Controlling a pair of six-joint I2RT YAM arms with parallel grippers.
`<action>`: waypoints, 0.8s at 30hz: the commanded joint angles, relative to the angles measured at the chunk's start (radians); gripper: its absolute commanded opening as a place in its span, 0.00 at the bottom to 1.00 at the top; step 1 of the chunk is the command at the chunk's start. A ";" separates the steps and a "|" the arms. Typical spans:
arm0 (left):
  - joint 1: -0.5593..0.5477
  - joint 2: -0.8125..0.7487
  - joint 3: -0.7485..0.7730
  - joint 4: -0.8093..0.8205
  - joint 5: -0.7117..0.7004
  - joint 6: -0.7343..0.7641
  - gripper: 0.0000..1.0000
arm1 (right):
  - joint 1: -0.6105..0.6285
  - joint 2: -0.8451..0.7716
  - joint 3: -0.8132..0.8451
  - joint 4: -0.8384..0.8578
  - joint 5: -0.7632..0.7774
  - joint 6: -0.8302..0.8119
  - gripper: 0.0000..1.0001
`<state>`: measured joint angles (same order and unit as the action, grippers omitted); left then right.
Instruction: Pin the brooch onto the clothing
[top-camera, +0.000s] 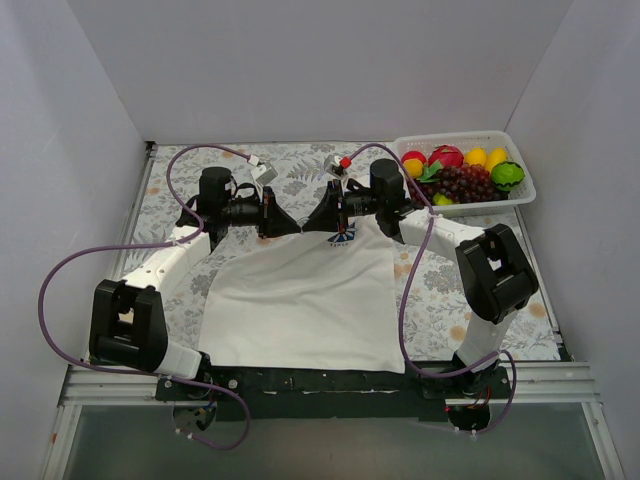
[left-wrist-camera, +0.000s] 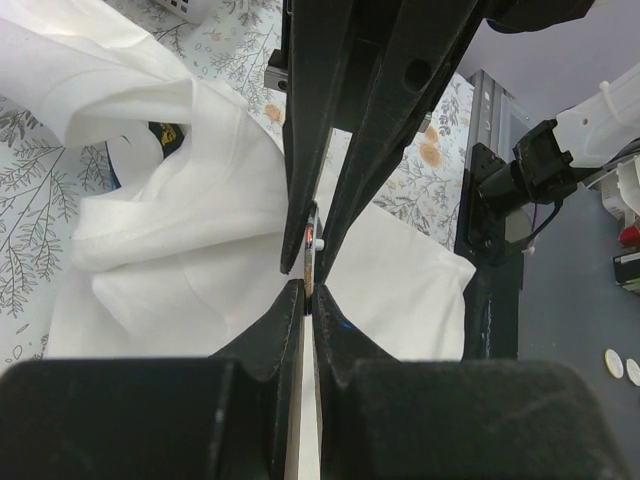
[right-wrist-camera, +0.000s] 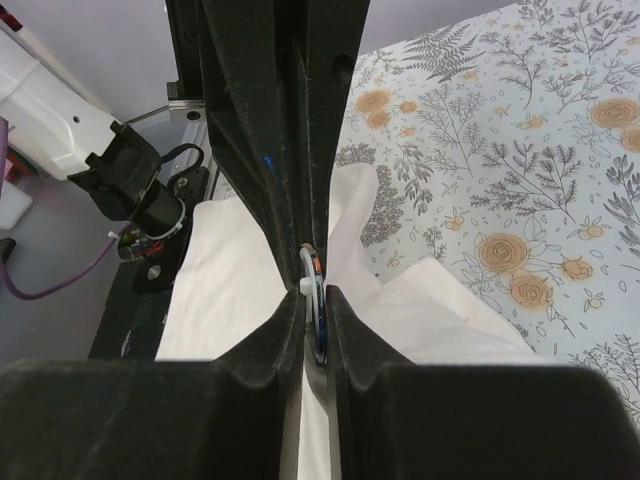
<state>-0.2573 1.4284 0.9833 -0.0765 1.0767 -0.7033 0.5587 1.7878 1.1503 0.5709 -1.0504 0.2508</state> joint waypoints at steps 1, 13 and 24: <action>-0.017 -0.079 0.041 0.001 0.074 -0.013 0.00 | -0.002 0.013 0.034 -0.005 0.050 -0.031 0.08; -0.017 -0.118 -0.006 0.029 0.003 -0.028 0.00 | -0.014 -0.022 -0.003 0.035 0.082 0.011 0.01; -0.017 -0.154 -0.040 0.070 -0.118 -0.059 0.00 | -0.026 -0.060 -0.043 0.119 0.063 0.065 0.13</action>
<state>-0.2707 1.3430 0.9424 -0.0334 0.9638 -0.7269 0.5594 1.7634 1.1301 0.6380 -1.0389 0.3077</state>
